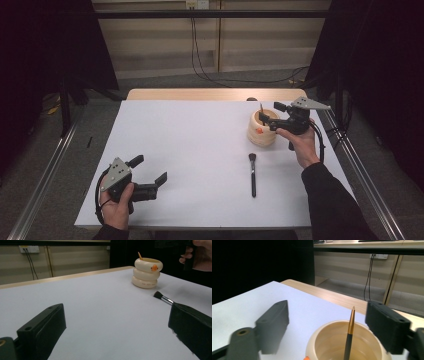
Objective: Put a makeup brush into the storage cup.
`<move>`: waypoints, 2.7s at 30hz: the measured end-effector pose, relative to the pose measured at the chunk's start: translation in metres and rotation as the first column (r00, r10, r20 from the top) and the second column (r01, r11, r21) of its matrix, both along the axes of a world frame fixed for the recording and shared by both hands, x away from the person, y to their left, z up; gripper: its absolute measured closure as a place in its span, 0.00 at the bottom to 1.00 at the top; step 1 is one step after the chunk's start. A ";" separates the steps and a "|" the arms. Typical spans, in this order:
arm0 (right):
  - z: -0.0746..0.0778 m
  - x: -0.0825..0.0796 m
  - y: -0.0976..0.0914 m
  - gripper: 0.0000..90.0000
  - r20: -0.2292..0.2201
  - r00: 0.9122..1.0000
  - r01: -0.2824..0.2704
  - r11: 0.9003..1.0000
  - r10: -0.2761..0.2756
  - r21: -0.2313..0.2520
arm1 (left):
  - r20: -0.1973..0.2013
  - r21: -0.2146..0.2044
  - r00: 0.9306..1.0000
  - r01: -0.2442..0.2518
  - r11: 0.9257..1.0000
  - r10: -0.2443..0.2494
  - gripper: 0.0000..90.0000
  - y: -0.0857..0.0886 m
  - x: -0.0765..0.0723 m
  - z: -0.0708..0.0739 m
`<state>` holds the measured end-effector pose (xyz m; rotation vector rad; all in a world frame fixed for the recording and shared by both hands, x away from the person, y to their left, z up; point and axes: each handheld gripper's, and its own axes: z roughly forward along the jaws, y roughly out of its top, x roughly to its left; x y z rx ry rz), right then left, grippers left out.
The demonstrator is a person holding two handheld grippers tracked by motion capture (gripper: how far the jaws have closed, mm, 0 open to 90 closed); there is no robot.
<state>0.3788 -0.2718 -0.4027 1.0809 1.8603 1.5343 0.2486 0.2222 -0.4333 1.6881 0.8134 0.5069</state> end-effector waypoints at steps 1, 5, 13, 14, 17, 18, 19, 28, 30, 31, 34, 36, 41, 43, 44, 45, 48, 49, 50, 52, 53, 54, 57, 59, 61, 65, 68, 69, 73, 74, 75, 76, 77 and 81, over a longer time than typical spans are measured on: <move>0.000 -0.002 -0.001 0.14 0.003 1.000 -0.011 1.000 0.011 -0.010 | 0.002 0.002 1.000 -0.005 1.000 0.005 0.01 0.000 0.000 0.000; -0.001 -0.006 -0.002 0.06 0.003 1.000 -0.016 1.000 0.016 -0.007 | 0.001 0.001 1.000 -0.005 1.000 0.005 0.01 0.000 0.000 0.000; 0.001 -0.022 -0.012 0.04 0.023 1.000 -0.009 1.000 0.008 0.022 | -0.002 -0.010 1.000 -0.008 1.000 0.008 0.01 0.002 0.000 0.000; 0.001 -0.025 -0.013 0.04 0.027 1.000 0.006 1.000 -0.006 0.026 | -0.002 -0.010 1.000 -0.008 1.000 0.008 0.01 0.002 0.000 0.000; 0.000 -0.033 -0.014 0.03 0.049 0.998 0.028 0.999 -0.029 0.025 | 0.001 -0.011 1.000 -0.014 1.000 0.015 0.01 0.003 0.000 0.000; -0.001 -0.035 -0.015 0.03 0.038 0.999 0.018 1.000 -0.019 0.022 | 0.000 -0.014 1.000 -0.014 1.000 0.014 0.01 0.003 0.000 0.000; -0.001 -0.037 -0.015 0.02 0.039 0.999 0.021 1.000 -0.022 0.016 | -0.002 -0.017 1.000 -0.015 1.000 0.015 0.01 0.002 0.000 0.000; -0.002 -0.056 -0.014 0.01 0.050 0.997 0.049 0.999 -0.050 0.019 | 0.010 -0.010 1.000 -0.026 1.000 0.026 0.01 0.003 -0.003 0.002; -0.003 -0.062 -0.014 0.01 0.073 0.995 0.069 0.998 -0.069 0.004 | 0.013 -0.013 1.000 -0.019 1.000 0.019 0.01 0.003 -0.004 0.002; -0.003 -0.065 -0.014 0.01 0.069 0.995 0.070 0.998 -0.070 0.001 | 0.015 -0.010 1.000 -0.026 1.000 0.026 0.01 0.003 -0.005 0.003; -0.003 -0.073 -0.018 0.01 0.066 0.994 0.083 0.996 -0.084 0.014 | 0.018 -0.014 1.000 -0.025 1.000 0.026 0.01 0.004 -0.006 0.003; -0.003 -0.079 -0.021 0.01 0.061 0.994 0.093 0.996 -0.093 0.014 | 0.020 -0.012 0.999 -0.027 1.000 0.027 0.01 0.003 -0.007 0.003; -0.002 -0.091 -0.028 0.01 0.038 0.994 0.098 0.995 -0.099 0.017 | 0.022 -0.005 1.000 -0.022 1.000 0.022 0.01 0.004 -0.008 0.003; -0.003 -0.098 -0.030 0.01 0.048 0.994 0.100 0.995 -0.100 0.015 | 0.021 -0.017 0.999 -0.027 0.999 0.027 0.01 0.004 -0.009 0.003; -0.003 -0.098 -0.030 0.01 0.048 0.994 0.100 0.995 -0.100 0.015 | 0.021 -0.017 0.999 -0.027 0.999 0.027 0.01 0.004 -0.009 0.003; -0.006 -0.104 -0.031 0.01 0.036 0.993 0.113 0.994 -0.113 0.009 | 0.017 -0.012 0.999 -0.031 0.999 0.031 0.01 0.005 -0.009 0.003; -0.009 -0.110 -0.031 0.01 0.032 0.993 0.112 0.994 -0.112 -0.004 | 0.017 -0.009 0.999 -0.037 0.999 0.037 0.02 0.006 -0.010 0.003; -0.010 -0.112 -0.031 0.01 0.030 0.994 0.107 0.994 -0.107 -0.008 | 0.017 -0.009 0.999 -0.037 0.999 0.037 0.02 0.006 -0.010 0.003; -0.010 -0.115 -0.030 0.01 0.025 0.993 0.114 0.993 -0.114 -0.002 | 0.020 -0.016 0.999 -0.037 0.999 0.038 0.02 0.006 -0.010 0.003; -0.010 -0.121 -0.030 0.01 0.025 0.994 0.109 0.994 -0.109 0.001 | 0.023 -0.018 0.999 -0.040 0.999 0.040 0.02 0.009 -0.011 0.003; -0.011 -0.124 -0.031 0.01 0.022 0.994 0.110 0.994 -0.110 -0.003 | 0.023 -0.018 0.999 -0.043 0.999 0.044 0.02 0.009 -0.011 0.003; -0.012 -0.126 -0.031 0.01 0.012 0.994 0.112 0.994 -0.112 -0.003 | 0.021 -0.017 0.999 -0.044 0.999 0.044 0.02 0.010 -0.011 0.003; -0.016 -0.138 -0.034 0.01 0.019 0.993 0.114 0.993 -0.113 -0.024 | 0.022 -0.016 0.999 -0.044 0.999 0.044 0.02 0.010 -0.011 0.003; -0.016 -0.144 -0.036 0.01 0.020 0.991 0.130 0.991 -0.130 -0.020 | 0.023 -0.017 0.999 -0.037 0.999 0.038 0.02 0.010 -0.012 0.003; -0.018 -0.149 -0.038 0.01 0.018 0.991 0.132 0.991 -0.131 -0.015 | 0.024 -0.019 0.999 -0.044 0.999 0.045 0.02 0.011 -0.014 0.004; -0.023 -0.159 -0.042 0.01 0.002 0.991 0.132 0.991 -0.132 -0.026 | 0.024 -0.021 0.999 -0.046 0.999 0.046 0.02 0.012 -0.015 0.004; -0.026 -0.162 -0.044 0.01 -0.007 0.992 0.125 0.991 -0.126 -0.041 | 0.028 -0.017 0.999 -0.046 0.999 0.047 0.01 0.013 -0.015 0.004; -0.027 -0.165 -0.045 0.01 -0.014 0.991 0.132 0.990 -0.133 -0.038 | 0.025 -0.012 0.999 -0.047 0.999 0.047 0.01 0.012 -0.016 0.004; -0.028 -0.167 -0.045 0.00 -0.011 0.992 0.122 0.991 -0.123 -0.058 | 0.031 -0.008 0.999 -0.044 0.999 0.044 0.01 0.012 -0.016 0.005; -0.028 -0.167 -0.044 0.00 -0.007 0.993 0.114 0.992 -0.115 -0.057 | 0.028 -0.006 0.999 -0.045 0.999 0.045 0.01 0.011 -0.016 0.004; -0.028 -0.168 -0.043 0.01 -0.006 0.994 0.107 0.993 -0.108 -0.054 | 0.028 -0.006 0.999 -0.045 0.999 0.045 0.01 0.011 -0.016 0.004; -0.027 -0.168 -0.043 0.00 -0.004 0.995 0.097 0.993 -0.097 -0.063 | 0.030 -0.007 0.999 -0.038 0.999 0.038 0.01 0.011 -0.015 0.004; -0.027 -0.168 -0.043 0.00 0.003 0.996 0.090 0.994 -0.090 -0.066 | 0.031 -0.001 0.999 -0.035 0.999 0.035 0.01 0.011 -0.015 0.004; -0.027 -0.167 -0.041 0.00 0.014 0.998 0.067 0.995 -0.066 -0.078 | 0.025 -0.001 0.999 -0.036 0.999 0.036 0.01 0.011 -0.014 0.003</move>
